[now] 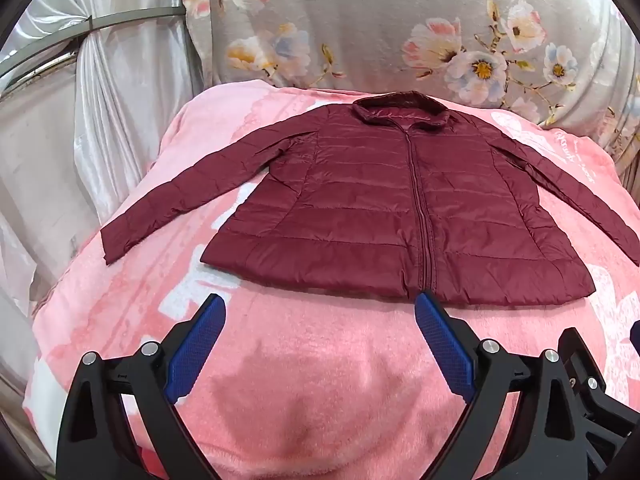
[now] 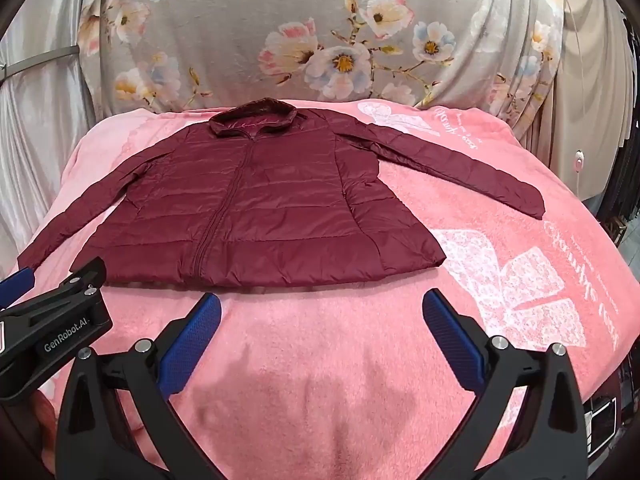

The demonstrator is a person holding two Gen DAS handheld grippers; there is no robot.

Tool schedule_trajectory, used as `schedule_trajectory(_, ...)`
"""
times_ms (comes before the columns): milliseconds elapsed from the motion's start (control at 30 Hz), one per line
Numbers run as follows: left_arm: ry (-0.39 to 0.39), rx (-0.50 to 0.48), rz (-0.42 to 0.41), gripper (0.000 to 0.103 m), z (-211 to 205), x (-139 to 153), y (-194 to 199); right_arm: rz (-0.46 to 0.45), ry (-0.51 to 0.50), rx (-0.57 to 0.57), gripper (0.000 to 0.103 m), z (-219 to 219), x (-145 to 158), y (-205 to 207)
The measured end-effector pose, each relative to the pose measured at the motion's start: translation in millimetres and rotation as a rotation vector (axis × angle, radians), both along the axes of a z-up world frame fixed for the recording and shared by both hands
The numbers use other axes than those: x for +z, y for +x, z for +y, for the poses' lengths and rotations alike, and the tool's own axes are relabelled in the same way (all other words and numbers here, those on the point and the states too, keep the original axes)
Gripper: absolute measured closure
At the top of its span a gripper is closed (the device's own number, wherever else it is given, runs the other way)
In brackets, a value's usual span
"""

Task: Fold large clothes

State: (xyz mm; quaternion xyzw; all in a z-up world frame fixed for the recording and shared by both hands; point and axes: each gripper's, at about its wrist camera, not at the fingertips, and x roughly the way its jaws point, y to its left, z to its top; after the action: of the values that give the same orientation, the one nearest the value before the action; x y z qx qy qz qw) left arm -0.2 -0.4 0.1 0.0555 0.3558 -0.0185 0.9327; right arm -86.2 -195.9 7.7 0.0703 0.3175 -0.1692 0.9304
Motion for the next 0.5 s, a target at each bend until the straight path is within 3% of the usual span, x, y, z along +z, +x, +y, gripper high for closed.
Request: schedule_trajectory(500,-0.016,0.003,0.014,0.009,8,5,-12,-0.006,0.004,0.031,0.005,9,3,-3)
